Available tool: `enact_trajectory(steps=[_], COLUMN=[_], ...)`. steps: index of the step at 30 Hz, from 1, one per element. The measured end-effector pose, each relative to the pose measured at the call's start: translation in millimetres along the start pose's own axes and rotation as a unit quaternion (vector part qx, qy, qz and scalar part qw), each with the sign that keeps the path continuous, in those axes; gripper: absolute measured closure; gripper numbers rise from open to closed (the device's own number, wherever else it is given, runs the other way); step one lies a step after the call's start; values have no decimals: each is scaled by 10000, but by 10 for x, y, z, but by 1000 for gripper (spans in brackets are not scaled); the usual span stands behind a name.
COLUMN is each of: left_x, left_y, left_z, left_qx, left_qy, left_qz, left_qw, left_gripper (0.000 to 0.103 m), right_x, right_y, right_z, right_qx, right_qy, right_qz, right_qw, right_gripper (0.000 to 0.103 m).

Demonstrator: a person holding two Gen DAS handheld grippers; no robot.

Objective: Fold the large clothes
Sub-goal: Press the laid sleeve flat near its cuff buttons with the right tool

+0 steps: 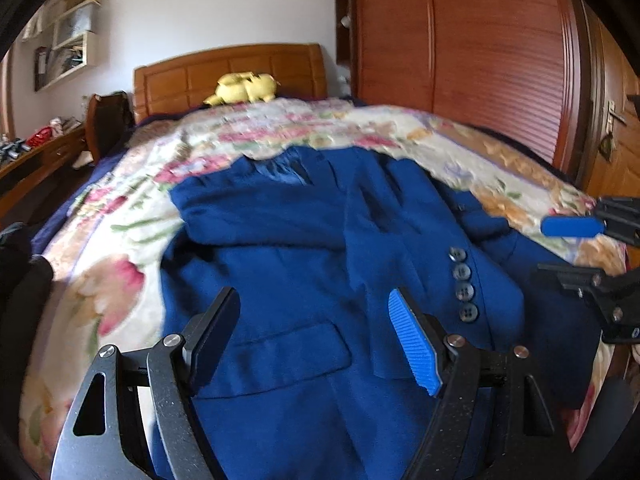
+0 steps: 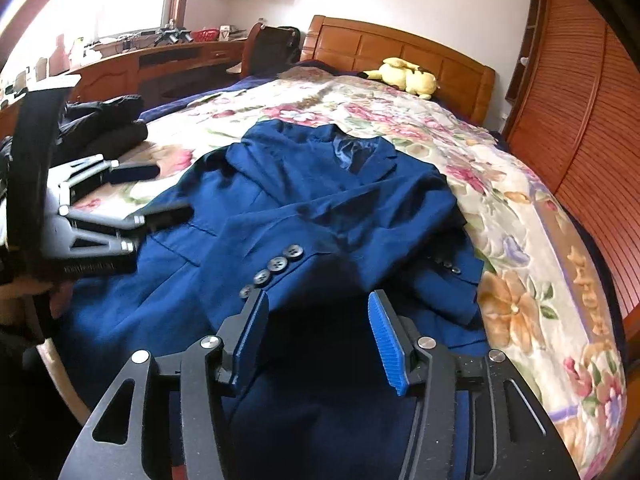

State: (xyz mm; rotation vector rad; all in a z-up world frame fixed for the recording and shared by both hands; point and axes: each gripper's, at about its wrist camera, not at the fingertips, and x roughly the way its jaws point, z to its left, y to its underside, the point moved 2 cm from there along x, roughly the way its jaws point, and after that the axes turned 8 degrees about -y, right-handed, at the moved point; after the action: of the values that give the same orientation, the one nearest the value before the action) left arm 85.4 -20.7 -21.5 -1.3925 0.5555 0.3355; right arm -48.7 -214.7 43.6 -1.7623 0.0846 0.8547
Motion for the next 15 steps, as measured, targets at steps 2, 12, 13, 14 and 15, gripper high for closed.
enact_trajectory(steps=[2, 12, 13, 14, 15], left_x=[55, 321, 335, 339, 338], left_y=[17, 30, 40, 51, 57], left_z=[-89, -295, -296, -297, -297], left_qx=[111, -29, -65, -79, -83], left_qy=[55, 600, 648, 652, 643], left_qz=[88, 650, 704, 733, 747], left_qw=[9999, 9961, 9954, 9951, 9951], left_gripper=[25, 25, 25, 25, 25], right_x=[53, 220, 229, 243, 250], right_y=[37, 207, 216, 224, 216], right_z=[-59, -438, -465, -493, -512], right_qx=[93, 562, 573, 595, 622], right_qy=[41, 178, 195, 207, 206], right_qz=[-37, -34, -32, -43, -57], right_qw=[9999, 9983, 9982, 9980, 9978], right_gripper=[46, 41, 41, 41, 41])
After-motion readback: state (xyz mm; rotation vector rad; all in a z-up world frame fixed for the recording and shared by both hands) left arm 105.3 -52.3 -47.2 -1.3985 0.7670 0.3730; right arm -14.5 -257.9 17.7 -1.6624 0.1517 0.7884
